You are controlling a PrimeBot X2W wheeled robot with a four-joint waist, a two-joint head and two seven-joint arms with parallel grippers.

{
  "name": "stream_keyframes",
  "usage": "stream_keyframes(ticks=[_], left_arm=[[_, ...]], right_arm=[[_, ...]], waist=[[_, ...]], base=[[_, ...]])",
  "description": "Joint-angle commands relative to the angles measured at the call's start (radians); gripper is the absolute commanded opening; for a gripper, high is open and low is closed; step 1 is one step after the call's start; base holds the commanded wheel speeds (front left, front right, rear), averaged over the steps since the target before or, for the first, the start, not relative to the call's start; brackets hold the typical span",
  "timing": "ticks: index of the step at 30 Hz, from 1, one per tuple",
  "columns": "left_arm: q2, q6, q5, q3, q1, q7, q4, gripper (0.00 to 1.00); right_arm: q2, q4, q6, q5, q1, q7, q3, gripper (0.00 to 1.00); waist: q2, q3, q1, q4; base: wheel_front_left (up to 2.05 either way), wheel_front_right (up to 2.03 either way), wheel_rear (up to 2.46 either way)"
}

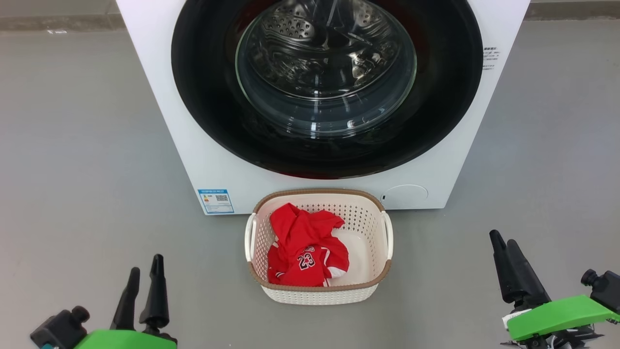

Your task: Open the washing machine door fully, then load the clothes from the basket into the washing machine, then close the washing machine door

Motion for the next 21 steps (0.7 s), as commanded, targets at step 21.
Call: stream_keyframes(ticks=[21], left_arm=[[0.009,-0.003,0.345,0.015,-0.053,-0.074,-0.01,1.0]], right_arm=[[-0.017,-0.015,0.001,-0.369,-0.051,-0.075,0.007,1.0]], waist=[[0.0,-0.007,0.0,0.006]], base=[[0.0,0.0,0.0]])
